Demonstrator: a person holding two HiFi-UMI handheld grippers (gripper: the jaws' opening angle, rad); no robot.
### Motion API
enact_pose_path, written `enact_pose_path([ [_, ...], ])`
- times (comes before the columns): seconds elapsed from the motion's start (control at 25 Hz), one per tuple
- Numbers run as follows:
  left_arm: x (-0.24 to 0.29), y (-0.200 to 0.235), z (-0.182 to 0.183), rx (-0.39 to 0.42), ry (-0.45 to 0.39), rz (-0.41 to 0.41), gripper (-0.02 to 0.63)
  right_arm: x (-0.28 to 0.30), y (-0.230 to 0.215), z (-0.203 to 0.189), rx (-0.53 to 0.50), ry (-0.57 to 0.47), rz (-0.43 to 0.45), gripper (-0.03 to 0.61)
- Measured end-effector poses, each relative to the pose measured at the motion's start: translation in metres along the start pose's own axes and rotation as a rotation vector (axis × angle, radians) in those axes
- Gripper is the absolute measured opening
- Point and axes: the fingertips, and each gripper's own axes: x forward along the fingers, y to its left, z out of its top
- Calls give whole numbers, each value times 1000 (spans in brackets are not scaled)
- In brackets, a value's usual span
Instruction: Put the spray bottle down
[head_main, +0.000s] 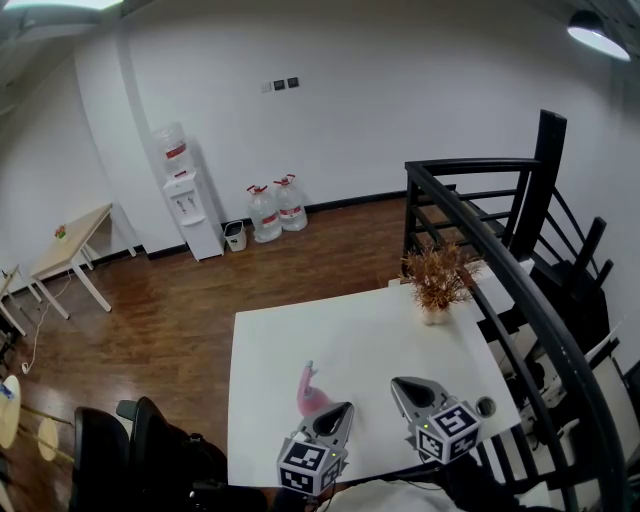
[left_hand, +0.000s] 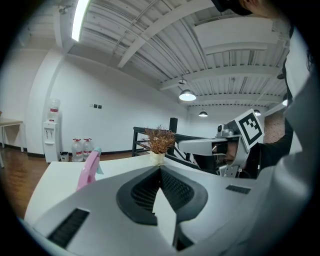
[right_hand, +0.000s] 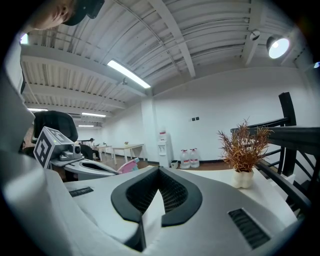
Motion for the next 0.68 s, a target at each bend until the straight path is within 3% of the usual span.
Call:
enact_pose_path([
  [0.68,0,0,-2,4,-5,1,-6,0,0,-1,1,7,-3,-29],
])
